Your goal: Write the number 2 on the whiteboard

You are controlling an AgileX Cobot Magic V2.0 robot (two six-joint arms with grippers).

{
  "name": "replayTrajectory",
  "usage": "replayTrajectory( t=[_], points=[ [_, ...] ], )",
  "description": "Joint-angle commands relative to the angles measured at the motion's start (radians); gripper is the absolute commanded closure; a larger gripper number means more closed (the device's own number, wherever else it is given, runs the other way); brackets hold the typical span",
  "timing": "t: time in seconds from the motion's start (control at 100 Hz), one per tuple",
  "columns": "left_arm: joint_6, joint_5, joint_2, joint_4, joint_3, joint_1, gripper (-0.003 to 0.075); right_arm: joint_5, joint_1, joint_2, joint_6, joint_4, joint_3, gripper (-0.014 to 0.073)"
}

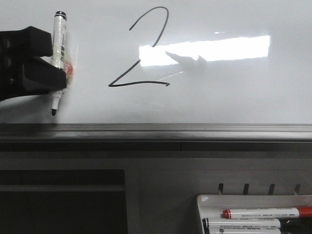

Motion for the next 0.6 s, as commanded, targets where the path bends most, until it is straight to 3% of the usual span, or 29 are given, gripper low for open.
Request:
replayTrajectory(
  t=[0.0, 0.46, 0.52, 0.59],
  points=[
    [-0.004, -0.075, -0.008, -0.017, -0.029, 0.012, 0.0741, -0.027, -0.002, -0.023, -0.003, 0.015, -0.034, 0.0029],
    [-0.004, -0.082, -0.004, -0.001, -0.029, 0.012, 0.0736, -0.025, -0.002, -0.023, -0.003, 0.017, -0.034, 0.0029],
    [-0.004, -0.089, -0.004, -0.001, -0.029, 0.012, 0.0707, -0.025, -0.002, -0.023, -0.003, 0.017, -0.034, 0.0029],
    [-0.004, -0.098, -0.004, -0.001, -0.029, 0.012, 0.0622, -0.025, -0.002, -0.023, -0.003, 0.017, -0.034, 0.0029]
  ],
)
